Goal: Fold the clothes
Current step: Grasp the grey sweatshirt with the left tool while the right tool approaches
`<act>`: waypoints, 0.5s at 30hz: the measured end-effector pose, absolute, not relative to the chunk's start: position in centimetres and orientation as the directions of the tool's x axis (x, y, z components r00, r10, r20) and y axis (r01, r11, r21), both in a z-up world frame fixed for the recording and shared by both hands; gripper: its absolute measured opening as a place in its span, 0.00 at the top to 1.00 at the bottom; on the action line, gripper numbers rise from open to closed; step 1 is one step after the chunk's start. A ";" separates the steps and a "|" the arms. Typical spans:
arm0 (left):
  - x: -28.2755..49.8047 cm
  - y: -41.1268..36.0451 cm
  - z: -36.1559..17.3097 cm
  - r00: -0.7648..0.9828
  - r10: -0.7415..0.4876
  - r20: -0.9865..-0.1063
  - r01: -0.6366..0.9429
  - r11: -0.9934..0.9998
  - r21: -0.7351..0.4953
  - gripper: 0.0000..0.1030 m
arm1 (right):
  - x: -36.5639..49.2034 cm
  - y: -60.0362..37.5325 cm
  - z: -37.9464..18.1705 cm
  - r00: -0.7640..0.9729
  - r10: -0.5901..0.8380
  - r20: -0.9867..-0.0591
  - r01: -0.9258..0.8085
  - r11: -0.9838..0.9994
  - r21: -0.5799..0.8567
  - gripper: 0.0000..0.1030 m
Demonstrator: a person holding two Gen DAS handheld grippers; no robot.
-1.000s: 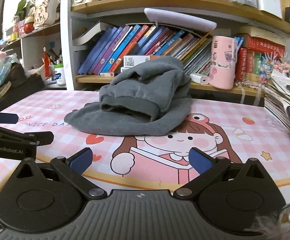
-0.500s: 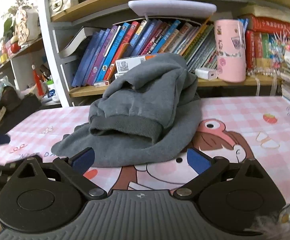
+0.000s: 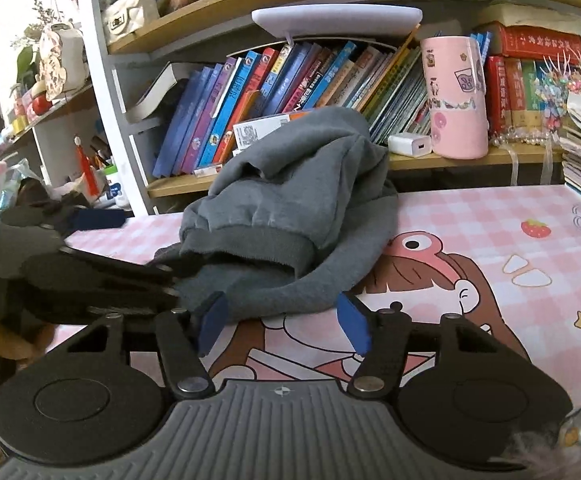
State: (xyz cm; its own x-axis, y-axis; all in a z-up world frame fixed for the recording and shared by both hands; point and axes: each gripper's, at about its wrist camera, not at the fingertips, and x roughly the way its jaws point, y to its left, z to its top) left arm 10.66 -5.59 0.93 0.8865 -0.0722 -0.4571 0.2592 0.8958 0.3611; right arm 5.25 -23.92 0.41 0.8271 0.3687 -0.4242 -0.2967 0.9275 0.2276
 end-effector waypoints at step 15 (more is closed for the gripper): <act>13.4 -1.2 3.4 0.927 -0.127 -0.354 0.186 0.973 0.139 0.86 | 5.3 -24.5 0.0 0.831 0.356 -0.426 -0.275 0.931 0.242 0.33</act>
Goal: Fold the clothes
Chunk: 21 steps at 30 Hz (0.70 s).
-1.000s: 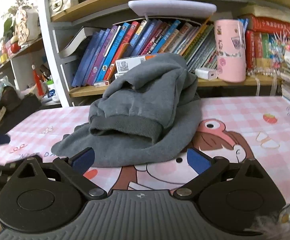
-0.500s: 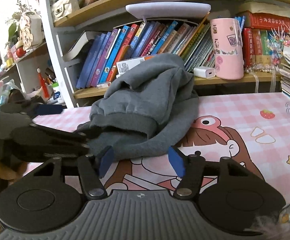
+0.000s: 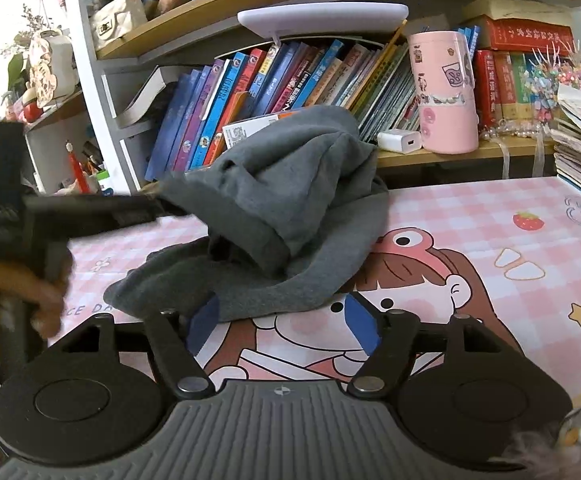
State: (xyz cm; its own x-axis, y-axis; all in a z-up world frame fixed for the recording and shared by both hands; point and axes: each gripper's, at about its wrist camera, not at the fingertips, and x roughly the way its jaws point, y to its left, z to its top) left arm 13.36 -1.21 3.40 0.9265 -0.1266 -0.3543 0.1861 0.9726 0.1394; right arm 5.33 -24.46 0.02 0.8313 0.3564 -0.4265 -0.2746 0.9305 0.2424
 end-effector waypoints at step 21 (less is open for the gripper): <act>5.7 0.5 13.1 0.927 -0.355 -0.122 0.366 0.927 0.079 0.87 | 4.9 -26.4 0.7 0.903 0.279 -0.327 -0.187 0.940 0.284 0.30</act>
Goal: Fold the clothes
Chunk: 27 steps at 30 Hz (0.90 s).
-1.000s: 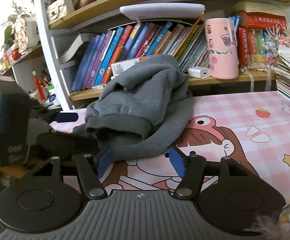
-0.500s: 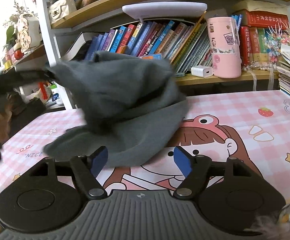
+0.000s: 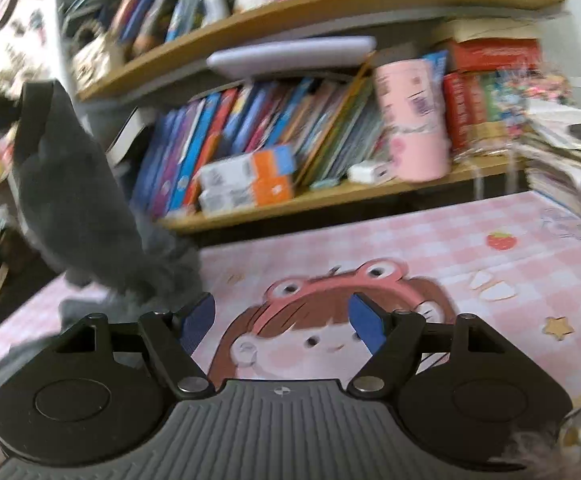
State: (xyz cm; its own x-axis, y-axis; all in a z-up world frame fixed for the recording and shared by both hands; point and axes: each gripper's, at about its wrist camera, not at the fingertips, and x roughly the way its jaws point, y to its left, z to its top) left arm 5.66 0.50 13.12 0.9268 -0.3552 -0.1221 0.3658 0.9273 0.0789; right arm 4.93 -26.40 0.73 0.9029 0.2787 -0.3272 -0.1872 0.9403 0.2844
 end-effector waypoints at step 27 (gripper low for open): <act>1.1 6.2 3.6 0.831 -0.368 -0.417 0.192 0.893 -0.407 0.26 | 2.4 -20.0 1.5 0.750 0.533 -0.390 -0.528 0.839 0.132 0.33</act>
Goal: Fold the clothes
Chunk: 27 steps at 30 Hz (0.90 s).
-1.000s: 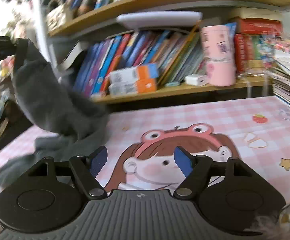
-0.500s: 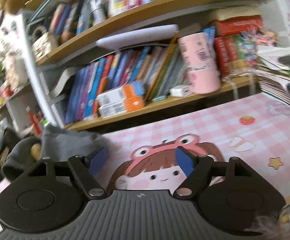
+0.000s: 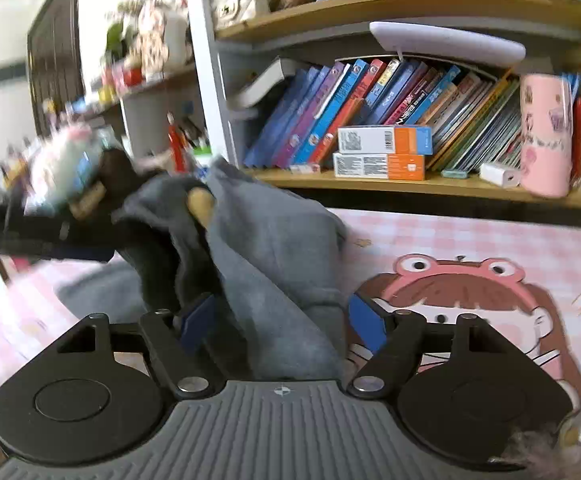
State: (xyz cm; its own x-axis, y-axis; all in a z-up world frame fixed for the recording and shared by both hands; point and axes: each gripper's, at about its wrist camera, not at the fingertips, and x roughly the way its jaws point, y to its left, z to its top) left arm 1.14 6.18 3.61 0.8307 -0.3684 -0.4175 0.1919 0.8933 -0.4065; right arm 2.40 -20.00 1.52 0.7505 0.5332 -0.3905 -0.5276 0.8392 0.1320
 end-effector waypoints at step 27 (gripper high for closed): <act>2.9 8.0 1.5 0.845 -0.301 -0.443 0.072 0.883 -0.464 0.72 | 4.3 -21.7 0.0 0.723 0.472 -0.505 -0.447 0.876 0.180 0.83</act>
